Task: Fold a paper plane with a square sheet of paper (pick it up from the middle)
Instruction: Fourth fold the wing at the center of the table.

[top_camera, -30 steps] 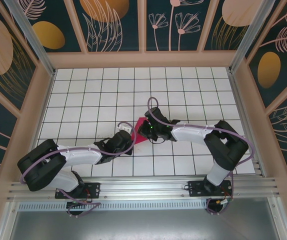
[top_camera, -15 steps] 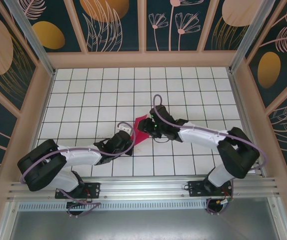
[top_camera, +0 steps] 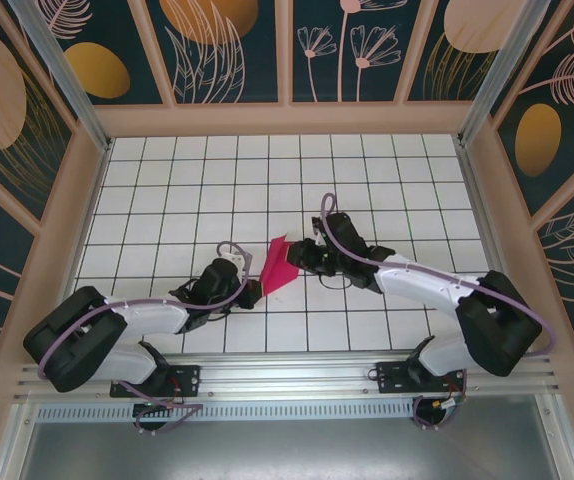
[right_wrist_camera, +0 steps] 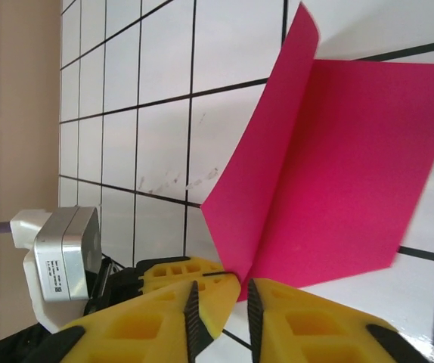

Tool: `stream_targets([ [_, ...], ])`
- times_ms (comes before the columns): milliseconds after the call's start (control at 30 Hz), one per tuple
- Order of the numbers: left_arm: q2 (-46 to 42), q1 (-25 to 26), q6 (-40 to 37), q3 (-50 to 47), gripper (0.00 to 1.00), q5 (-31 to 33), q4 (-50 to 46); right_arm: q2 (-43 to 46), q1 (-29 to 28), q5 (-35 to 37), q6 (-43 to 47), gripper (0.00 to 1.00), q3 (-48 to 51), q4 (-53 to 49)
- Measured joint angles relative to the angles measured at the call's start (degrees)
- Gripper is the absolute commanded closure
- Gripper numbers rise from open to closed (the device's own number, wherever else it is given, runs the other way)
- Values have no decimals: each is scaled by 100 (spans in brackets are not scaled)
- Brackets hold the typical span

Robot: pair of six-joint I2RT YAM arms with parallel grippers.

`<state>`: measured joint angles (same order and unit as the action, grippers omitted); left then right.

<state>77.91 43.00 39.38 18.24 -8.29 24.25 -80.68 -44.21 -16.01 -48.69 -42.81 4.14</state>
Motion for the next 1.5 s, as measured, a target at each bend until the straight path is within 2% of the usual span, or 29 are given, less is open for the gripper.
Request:
stream_targets([
  [200, 107, -205, 175, -26, 100, -566, 313, -728, -105, -345, 136, 80, -170, 214],
  [367, 334, -374, 289, -26, 100, -951, 463, -1235, -170, -562, 195, 81, -468, 426],
  [800, 680, -669, 555, -96, 100, -1502, 905, -1987, -146, -726, 236, 83, -815, 728],
  [1500, 977, -750, 881, -11, 98, -1886, 1025, -2240, 39, -887, 343, 82, -859, 831],
])
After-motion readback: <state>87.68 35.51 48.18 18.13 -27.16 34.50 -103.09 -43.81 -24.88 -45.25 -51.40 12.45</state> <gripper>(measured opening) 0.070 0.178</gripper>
